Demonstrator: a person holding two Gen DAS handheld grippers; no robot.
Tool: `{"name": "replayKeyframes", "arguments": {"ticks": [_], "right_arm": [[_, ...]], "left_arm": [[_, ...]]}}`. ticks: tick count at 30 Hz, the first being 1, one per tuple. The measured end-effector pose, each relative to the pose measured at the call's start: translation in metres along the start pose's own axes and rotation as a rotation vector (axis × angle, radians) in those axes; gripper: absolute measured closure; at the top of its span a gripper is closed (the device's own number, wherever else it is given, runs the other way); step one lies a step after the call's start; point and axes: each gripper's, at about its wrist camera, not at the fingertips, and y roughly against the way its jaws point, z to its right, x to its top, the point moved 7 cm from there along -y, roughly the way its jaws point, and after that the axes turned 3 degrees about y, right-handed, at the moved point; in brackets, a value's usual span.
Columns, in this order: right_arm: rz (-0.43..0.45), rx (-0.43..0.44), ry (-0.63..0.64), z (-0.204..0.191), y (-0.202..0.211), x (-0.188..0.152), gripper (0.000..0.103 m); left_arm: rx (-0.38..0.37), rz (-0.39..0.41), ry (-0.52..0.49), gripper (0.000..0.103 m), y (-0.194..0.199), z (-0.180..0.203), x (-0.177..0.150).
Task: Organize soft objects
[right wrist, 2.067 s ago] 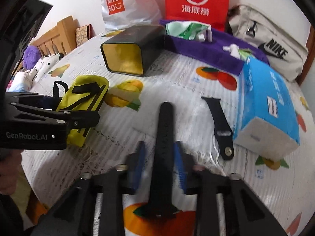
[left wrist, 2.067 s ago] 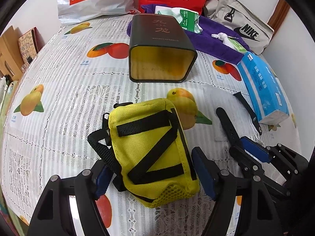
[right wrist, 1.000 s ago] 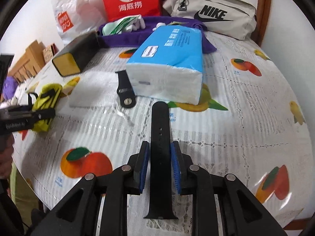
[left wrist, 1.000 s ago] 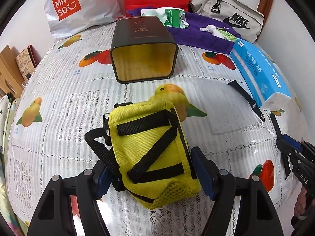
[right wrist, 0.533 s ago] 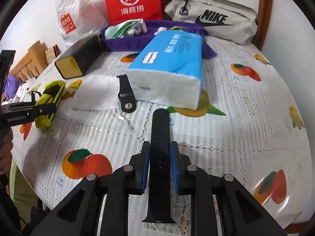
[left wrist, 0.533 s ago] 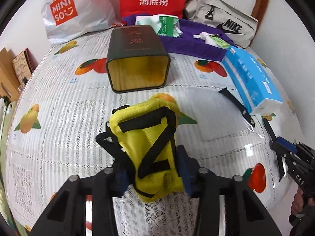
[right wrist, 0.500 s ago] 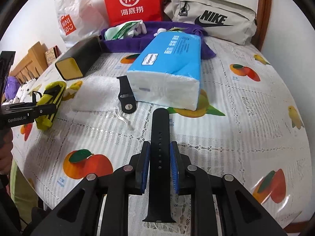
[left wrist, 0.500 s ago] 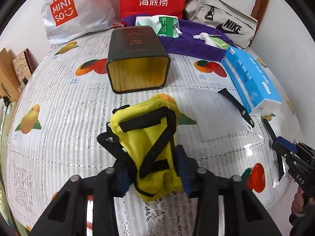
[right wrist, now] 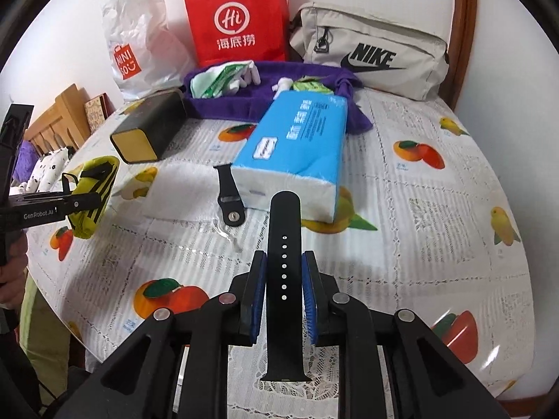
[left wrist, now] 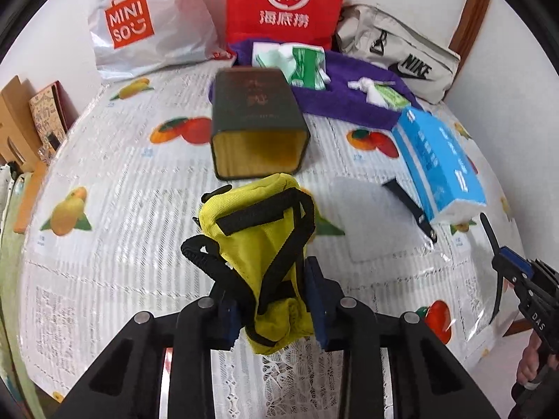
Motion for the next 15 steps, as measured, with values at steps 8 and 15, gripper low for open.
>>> {"name": "replayKeyframes", "arguments": {"ticks": [8,15], "right_arm": [[0.063,0.001,0.005,0.004,0.028,0.029,0.083],[0.093,-0.037,0.000,0.017,0.030,0.065,0.083]], "left_arm": [[0.004,0.059,0.010,0.073,0.021,-0.005,0.035],[-0.007,0.085,0.029,0.073,0.028,-0.012,0.068]]}}
